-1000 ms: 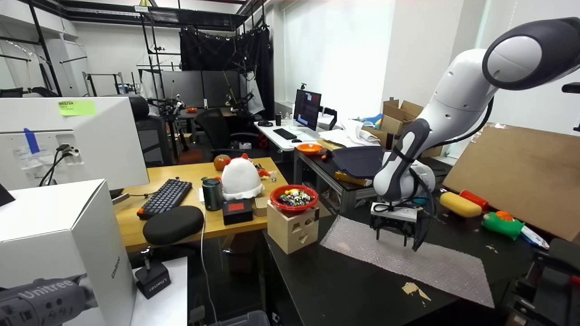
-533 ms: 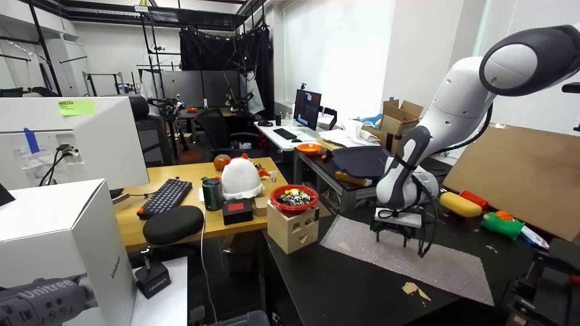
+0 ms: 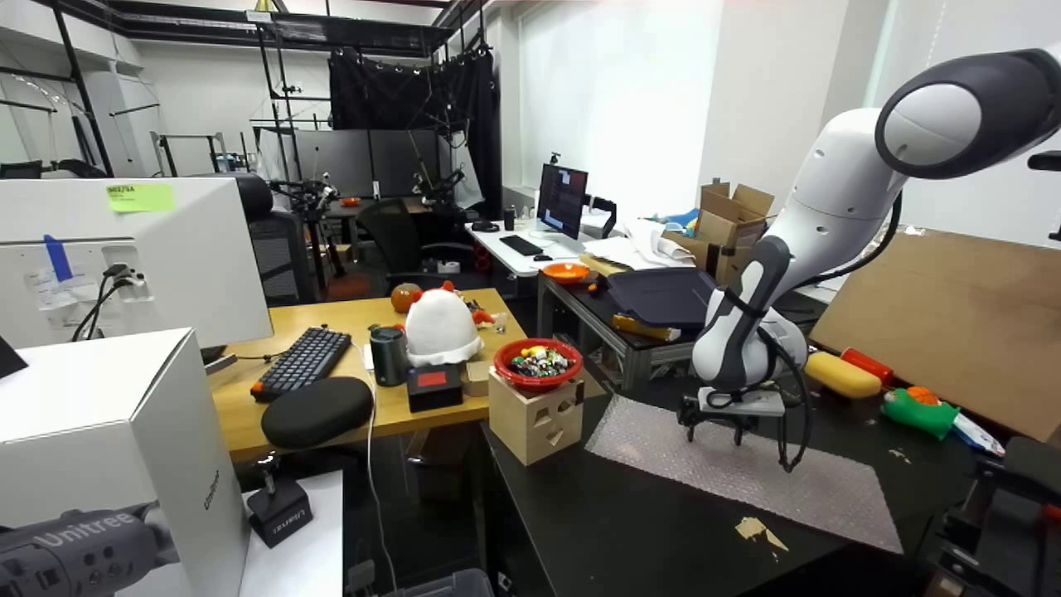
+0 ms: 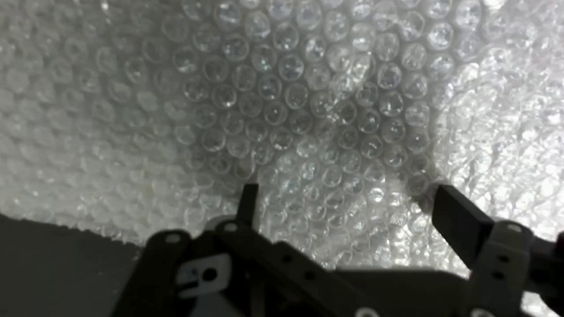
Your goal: Unfold the plastic once.
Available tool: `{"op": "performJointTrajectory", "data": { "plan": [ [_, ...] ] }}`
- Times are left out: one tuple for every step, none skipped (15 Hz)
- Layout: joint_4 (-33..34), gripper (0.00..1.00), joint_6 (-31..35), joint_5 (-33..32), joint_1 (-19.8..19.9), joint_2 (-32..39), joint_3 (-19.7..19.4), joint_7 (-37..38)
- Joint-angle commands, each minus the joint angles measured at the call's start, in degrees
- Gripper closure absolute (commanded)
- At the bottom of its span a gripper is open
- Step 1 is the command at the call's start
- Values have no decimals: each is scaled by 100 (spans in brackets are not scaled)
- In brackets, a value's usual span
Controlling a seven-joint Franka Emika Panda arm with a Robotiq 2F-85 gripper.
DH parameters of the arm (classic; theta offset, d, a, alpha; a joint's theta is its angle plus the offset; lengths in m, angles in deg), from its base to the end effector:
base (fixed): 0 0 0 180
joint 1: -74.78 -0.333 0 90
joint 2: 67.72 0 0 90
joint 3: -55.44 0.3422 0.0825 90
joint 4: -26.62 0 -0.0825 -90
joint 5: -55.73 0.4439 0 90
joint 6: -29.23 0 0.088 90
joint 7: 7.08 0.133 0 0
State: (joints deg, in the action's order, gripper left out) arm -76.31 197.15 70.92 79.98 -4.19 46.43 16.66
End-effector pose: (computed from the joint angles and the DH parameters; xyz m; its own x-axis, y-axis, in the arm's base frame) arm 0.5981 -0.1782 -0.1220 0.6728 -0.7352 0.0826 -0.7394 -0.6718 0.0438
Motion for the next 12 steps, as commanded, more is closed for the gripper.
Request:
{"op": "performJointTrajectory", "data": {
  "plan": [
    [-251,0,377,-187,162,-136,139,-734],
    [-262,0,433,-213,232,-144,205,-914],
    [-257,0,463,-247,273,-137,240,-1067],
    [-251,0,476,-279,312,-131,272,-1194],
    [-244,0,403,-262,338,-150,287,-1226],
    [-227,0,191,-159,238,-171,173,-1036],
    [-301,0,-13,53,-7,-245,-93,-553],
    [-448,0,-131,187,-97,-375,-211,-290],
    [-552,0,-233,283,-92,-481,-231,-122],
    [-595,0,-364,369,-137,-515,-304,82],
    [-637,0,-478,461,-201,-550,-387,301],
    [-682,0,-617,539,-272,-594,-460,532]
  ]
}}
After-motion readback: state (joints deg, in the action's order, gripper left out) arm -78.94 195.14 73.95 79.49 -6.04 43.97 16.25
